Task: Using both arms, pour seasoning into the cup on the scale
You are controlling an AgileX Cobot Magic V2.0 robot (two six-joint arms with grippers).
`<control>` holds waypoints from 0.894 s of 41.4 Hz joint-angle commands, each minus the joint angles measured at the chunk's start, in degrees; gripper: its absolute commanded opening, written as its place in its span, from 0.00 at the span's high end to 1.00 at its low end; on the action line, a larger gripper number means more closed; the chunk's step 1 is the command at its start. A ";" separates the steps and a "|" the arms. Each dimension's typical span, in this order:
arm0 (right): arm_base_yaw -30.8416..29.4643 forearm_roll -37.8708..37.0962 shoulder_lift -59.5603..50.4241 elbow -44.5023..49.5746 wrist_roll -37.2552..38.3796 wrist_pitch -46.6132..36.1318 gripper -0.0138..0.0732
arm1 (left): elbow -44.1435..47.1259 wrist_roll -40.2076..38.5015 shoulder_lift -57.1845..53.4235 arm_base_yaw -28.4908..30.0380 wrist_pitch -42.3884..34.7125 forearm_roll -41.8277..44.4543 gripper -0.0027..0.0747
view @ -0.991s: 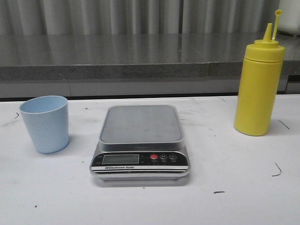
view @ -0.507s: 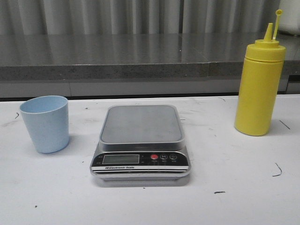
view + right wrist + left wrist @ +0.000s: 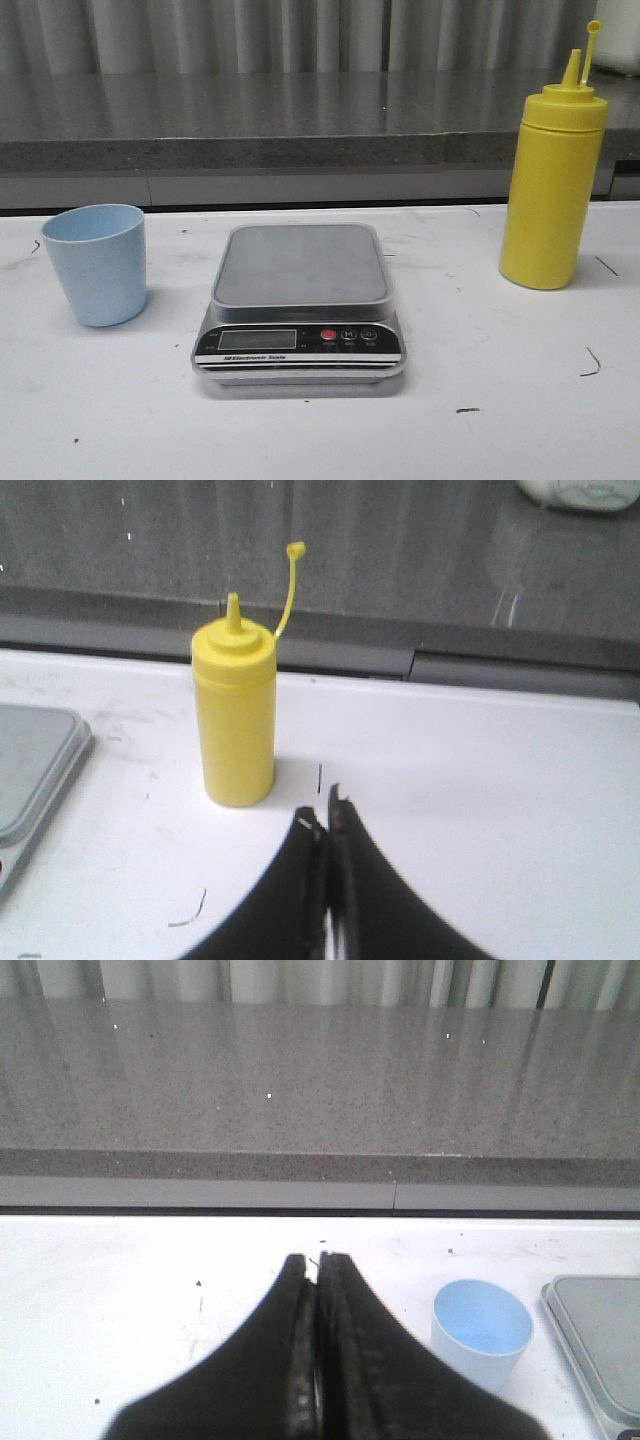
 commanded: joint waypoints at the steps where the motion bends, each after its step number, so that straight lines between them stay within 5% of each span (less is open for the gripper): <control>1: -0.10 -0.46 3.64 -1.97 -0.23 -3.26 0.92 | -1.60 -0.54 2.31 0.11 -3.86 -0.07 0.99; 16: -0.10 -0.47 7.30 -1.97 -0.23 -1.58 0.91 | -1.60 -0.54 3.33 0.11 -2.84 -0.47 0.99; 21: -0.10 -0.47 7.30 -1.97 -1.29 -1.21 0.74 | -1.60 -0.54 3.96 0.11 -1.24 -0.47 0.96; 29: -0.10 -0.47 7.30 -1.97 -1.29 -1.20 0.29 | -1.60 -0.54 6.43 0.11 -1.02 -0.47 0.63; 33: -0.10 -0.47 7.30 -1.97 -1.24 -1.20 0.23 | -1.60 -0.54 7.68 0.11 -1.02 -0.47 0.41; 37: -0.10 -0.47 7.30 -1.97 -1.24 -1.20 0.23 | -1.60 -0.54 9.17 0.11 -1.13 -0.47 0.33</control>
